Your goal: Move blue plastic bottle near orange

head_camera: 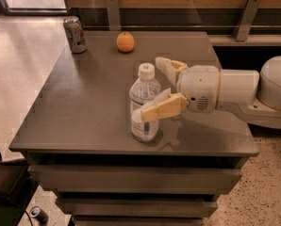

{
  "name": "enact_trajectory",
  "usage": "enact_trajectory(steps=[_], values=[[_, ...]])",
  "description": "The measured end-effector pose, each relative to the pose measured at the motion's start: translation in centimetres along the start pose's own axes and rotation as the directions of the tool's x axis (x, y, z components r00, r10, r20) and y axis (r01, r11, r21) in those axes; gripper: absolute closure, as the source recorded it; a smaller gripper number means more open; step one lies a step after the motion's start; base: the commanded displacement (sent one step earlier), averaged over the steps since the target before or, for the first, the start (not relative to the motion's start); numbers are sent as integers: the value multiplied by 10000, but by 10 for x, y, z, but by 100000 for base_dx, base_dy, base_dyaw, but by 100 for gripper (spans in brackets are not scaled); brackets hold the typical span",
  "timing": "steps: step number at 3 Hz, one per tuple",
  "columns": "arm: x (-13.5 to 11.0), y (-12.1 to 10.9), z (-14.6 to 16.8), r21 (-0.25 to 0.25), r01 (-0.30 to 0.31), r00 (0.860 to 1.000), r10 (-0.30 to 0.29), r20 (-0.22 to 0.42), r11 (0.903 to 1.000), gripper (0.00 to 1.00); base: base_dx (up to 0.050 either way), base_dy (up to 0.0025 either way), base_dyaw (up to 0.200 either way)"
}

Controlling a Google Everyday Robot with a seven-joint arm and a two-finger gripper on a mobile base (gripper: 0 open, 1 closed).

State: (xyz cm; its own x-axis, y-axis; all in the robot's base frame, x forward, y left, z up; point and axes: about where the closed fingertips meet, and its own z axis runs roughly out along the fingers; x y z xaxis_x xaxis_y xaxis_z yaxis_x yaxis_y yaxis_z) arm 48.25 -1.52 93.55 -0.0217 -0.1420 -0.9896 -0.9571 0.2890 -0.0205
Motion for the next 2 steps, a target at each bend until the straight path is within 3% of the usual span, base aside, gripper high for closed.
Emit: enact_trajectory(steps=[1,2], values=[[19,6,-5,119,-373,9993,373,27,9992,0,0,0,0],[18,7,-4,84,-353,9994,353,14,9993,16,0,0,0]])
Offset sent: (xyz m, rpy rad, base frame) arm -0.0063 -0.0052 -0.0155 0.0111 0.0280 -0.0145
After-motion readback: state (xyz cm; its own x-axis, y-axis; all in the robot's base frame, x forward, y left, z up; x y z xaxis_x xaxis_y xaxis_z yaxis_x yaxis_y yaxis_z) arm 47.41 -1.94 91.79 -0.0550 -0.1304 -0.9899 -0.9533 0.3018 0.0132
